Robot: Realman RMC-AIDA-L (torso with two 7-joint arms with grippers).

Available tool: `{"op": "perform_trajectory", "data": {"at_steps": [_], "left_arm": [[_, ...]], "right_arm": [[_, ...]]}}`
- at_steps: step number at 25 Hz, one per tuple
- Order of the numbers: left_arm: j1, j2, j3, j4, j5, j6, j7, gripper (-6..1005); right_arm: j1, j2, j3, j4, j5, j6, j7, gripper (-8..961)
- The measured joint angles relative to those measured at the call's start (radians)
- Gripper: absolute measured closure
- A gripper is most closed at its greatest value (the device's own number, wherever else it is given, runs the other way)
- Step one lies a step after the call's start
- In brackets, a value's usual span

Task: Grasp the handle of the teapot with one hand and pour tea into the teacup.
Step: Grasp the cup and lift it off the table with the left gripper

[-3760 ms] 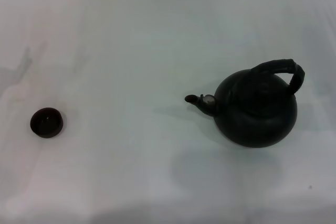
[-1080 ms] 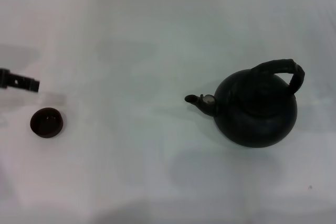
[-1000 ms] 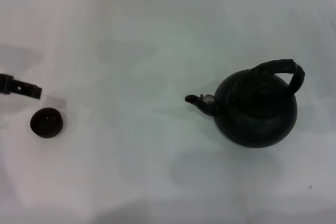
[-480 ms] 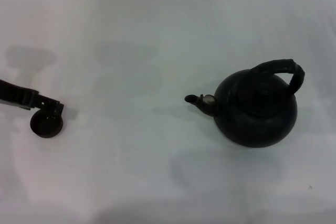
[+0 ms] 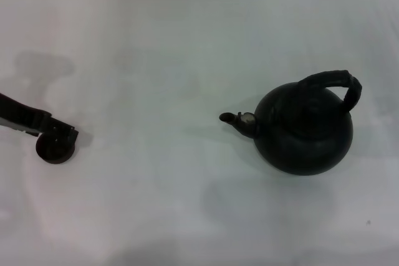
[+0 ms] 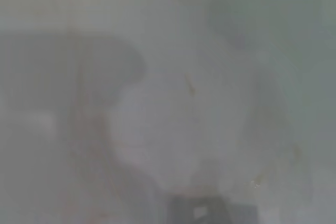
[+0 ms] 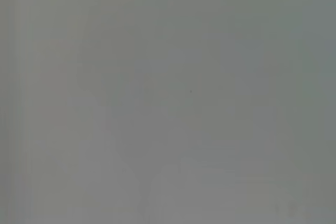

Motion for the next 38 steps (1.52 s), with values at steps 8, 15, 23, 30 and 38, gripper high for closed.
{"op": "perform_trajectory", "data": {"at_steps": [8, 15, 23, 30, 38], "left_arm": [[-0.036, -0.001, 0.045, -0.059, 0.026, 0.006, -0.008, 128], [-0.046, 0.001, 0.05, -0.073, 0.037, 0.008, -0.015, 127], [-0.063, 0.0, 0.065, -0.103, 0.037, 0.006, -0.017, 129], [-0.068, -0.003, 0.089, -0.118, 0.055, 0.015, -0.025, 163], [-0.073, -0.004, 0.09, -0.129, 0.061, 0.016, -0.034, 250]], "right_arm": [[0.0, 0.001, 0.0, 0.0, 0.0, 0.001, 0.0, 197], [-0.001, 0.002, 0.0, 0.006, 0.0, 0.006, 0.0, 197], [0.001, 0.002, 0.0, 0.013, 0.0, 0.008, 0.0, 197], [-0.004, 0.002, 0.0, 0.016, 0.0, 0.006, 0.0, 197], [-0.004, 0.002, 0.0, 0.025, 0.0, 0.007, 0.0, 197]]}}
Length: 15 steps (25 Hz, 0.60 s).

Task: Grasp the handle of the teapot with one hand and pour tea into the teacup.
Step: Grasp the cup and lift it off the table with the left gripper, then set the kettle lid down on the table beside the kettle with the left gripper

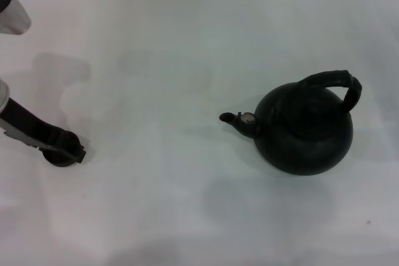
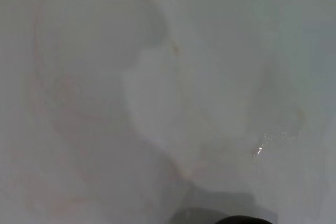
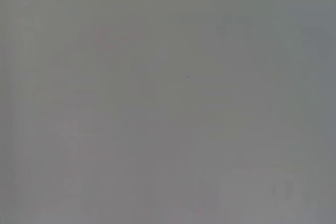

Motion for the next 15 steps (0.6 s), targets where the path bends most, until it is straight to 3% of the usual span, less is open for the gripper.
{"op": "perform_trajectory", "data": {"at_steps": [7, 15], "left_arm": [[-0.008, 0.004, 0.0, 0.021, 0.003, 0.002, -0.001, 296], [-0.131, 0.015, -0.014, 0.025, 0.047, 0.021, 0.001, 295]], "right_arm": [[0.0, 0.0, 0.0, 0.001, 0.0, -0.003, -0.001, 197], [0.005, 0.0, -0.008, -0.001, -0.002, -0.008, -0.001, 196]]}}
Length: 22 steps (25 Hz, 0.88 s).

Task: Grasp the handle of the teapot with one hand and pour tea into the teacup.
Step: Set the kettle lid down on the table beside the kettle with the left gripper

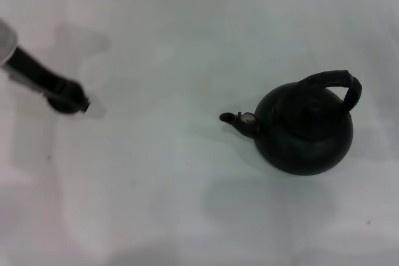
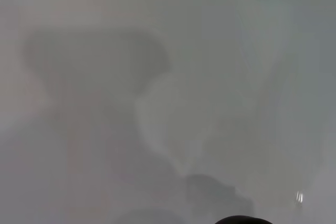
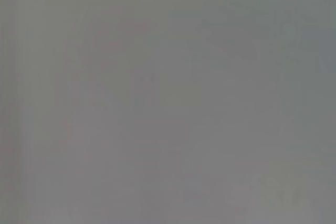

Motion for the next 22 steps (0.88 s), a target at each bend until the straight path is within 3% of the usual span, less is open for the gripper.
{"op": "perform_trajectory", "data": {"at_steps": [8, 16, 19, 22], "left_arm": [[-0.178, -0.004, 0.002, -0.138, 0.007, 0.079, 0.003, 296], [-0.271, -0.011, 0.019, -0.228, -0.039, 0.095, 0.01, 296], [-0.297, -0.014, 0.066, -0.271, -0.089, 0.1, 0.018, 297], [-0.317, -0.017, 0.169, -0.302, -0.14, 0.112, 0.009, 297]], "right_arm": [[0.0, 0.0, -0.002, -0.001, 0.0, -0.028, 0.0, 196], [-0.005, 0.0, -0.001, 0.0, 0.0, -0.042, 0.0, 196], [-0.004, 0.0, -0.001, 0.001, -0.004, -0.043, 0.0, 196], [-0.003, 0.0, -0.001, 0.001, -0.005, -0.043, 0.0, 196]]}}
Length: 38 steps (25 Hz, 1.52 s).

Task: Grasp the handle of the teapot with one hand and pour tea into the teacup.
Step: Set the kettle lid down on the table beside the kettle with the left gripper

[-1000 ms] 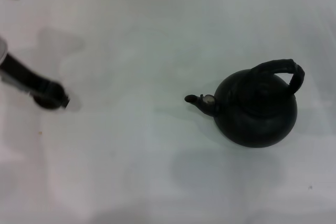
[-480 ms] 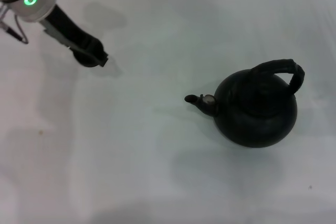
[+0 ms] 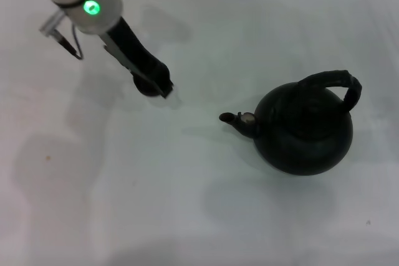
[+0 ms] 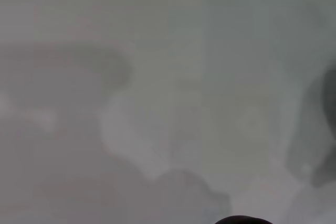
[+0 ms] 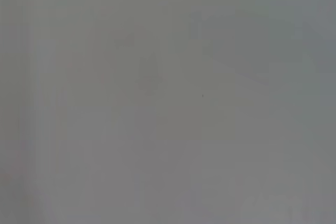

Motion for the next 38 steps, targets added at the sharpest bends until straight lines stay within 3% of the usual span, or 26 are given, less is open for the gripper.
{"op": "perform_trajectory", "data": {"at_steps": [5, 18, 38], "left_arm": [[-0.016, -0.003, 0.162, -0.017, -0.106, 0.033, -0.031, 296], [-0.03, -0.01, 0.393, -0.042, -0.27, 0.079, -0.078, 296], [-0.028, -0.012, 0.509, -0.087, -0.319, 0.15, -0.093, 297]], "right_arm": [[-0.001, 0.0, -0.001, 0.0, -0.002, -0.007, 0.0, 196], [-0.002, 0.0, -0.002, 0.012, -0.002, -0.017, 0.0, 196], [0.003, 0.0, -0.002, 0.012, 0.002, -0.012, 0.0, 196]]}}
